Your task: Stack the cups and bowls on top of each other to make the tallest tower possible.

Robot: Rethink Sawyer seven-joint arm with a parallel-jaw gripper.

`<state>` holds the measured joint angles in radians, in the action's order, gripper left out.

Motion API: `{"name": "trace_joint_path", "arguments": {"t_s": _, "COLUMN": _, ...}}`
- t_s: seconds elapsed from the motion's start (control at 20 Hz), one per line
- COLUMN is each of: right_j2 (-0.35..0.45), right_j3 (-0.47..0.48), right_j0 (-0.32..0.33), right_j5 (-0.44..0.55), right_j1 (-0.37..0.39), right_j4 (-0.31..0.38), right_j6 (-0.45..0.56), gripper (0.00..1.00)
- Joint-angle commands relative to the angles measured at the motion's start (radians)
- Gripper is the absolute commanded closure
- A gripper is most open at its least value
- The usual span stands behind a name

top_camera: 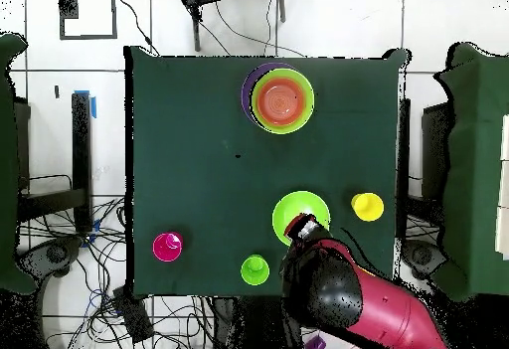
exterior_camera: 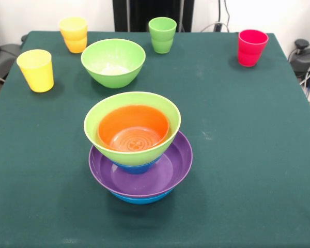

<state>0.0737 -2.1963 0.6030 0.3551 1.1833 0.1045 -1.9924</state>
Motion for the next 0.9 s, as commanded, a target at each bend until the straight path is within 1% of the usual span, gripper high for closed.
{"name": "trace_joint_path", "arguments": {"t_s": 0.05, "right_j2": 0.015, "right_j3": 0.077, "right_j0": -0.021, "right_j5": 0.276, "right_j1": -0.004, "right_j4": 0.134, "right_j6": 0.136, "gripper": 0.0}}
{"name": "trace_joint_path", "arguments": {"t_s": 0.2, "right_j2": 0.027, "right_j3": 0.056, "right_j0": -0.008, "right_j5": 0.264, "right_j1": 0.009, "right_j4": 0.144, "right_j6": 0.13, "gripper": 0.0}}
{"name": "trace_joint_path", "arguments": {"t_s": 0.3, "right_j2": 0.04, "right_j3": 0.045, "right_j0": 0.006, "right_j5": 0.245, "right_j1": 0.001, "right_j4": 0.155, "right_j6": 0.126, "gripper": 0.0}}
{"name": "trace_joint_path", "arguments": {"t_s": 0.55, "right_j2": 0.035, "right_j3": 0.042, "right_j0": 0.011, "right_j5": 0.131, "right_j1": -0.099, "right_j4": 0.235, "right_j6": 0.062, "gripper": 0.0}}
{"name": "trace_joint_path", "arguments": {"t_s": 0.9, "right_j2": 0.022, "right_j3": 0.089, "right_j0": -0.002, "right_j5": 0.077, "right_j1": -0.216, "right_j4": 0.317, "right_j6": 0.007, "gripper": 0.0}}
